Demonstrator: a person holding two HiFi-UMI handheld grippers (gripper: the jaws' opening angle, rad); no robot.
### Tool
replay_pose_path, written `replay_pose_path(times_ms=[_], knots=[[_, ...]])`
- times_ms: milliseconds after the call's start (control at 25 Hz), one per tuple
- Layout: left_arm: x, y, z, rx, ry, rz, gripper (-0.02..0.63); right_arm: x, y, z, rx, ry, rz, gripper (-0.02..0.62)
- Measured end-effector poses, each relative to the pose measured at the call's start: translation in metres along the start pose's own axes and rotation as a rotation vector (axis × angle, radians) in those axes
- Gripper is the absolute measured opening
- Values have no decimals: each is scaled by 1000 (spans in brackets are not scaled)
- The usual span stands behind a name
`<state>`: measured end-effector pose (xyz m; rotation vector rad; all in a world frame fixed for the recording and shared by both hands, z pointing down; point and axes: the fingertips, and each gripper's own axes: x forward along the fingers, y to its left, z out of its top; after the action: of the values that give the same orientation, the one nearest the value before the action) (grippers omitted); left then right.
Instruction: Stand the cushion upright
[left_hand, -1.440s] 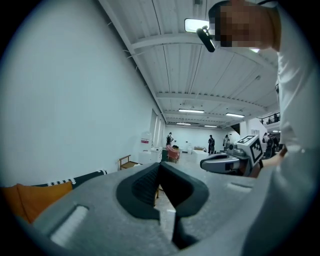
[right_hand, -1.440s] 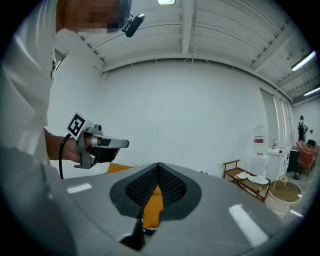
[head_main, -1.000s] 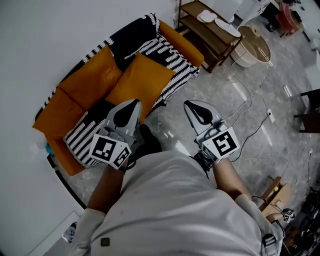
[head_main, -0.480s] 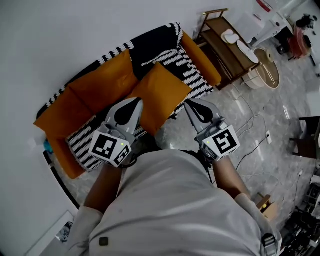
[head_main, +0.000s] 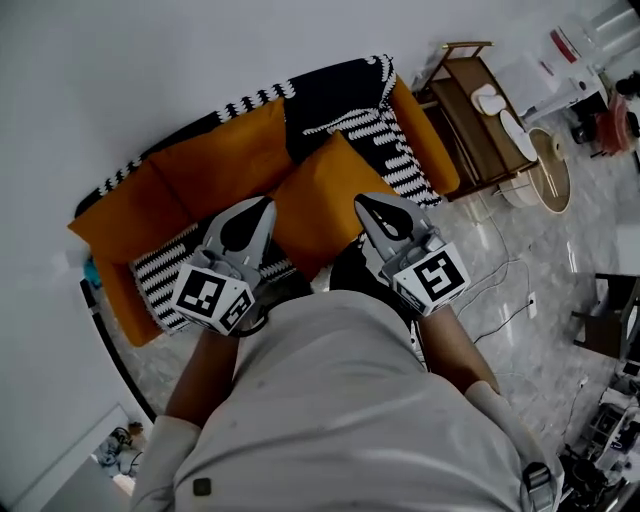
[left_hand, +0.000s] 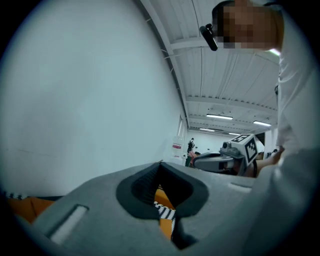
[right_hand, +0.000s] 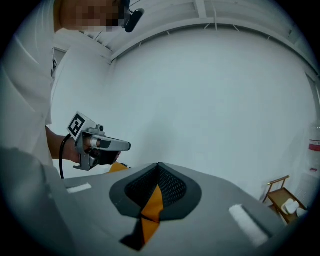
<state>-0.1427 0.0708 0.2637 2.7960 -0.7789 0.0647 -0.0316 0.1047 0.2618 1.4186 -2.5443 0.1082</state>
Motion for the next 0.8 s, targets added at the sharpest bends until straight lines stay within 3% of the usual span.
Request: replay_pose_path(times_ms=[400, 800], knots=[[37, 60, -4, -48, 10, 197, 3, 73, -61, -5, -20, 25, 176, 11], [103, 115, -39, -114, 96, 360, 5, 145, -144, -43, -30, 129, 376, 11]])
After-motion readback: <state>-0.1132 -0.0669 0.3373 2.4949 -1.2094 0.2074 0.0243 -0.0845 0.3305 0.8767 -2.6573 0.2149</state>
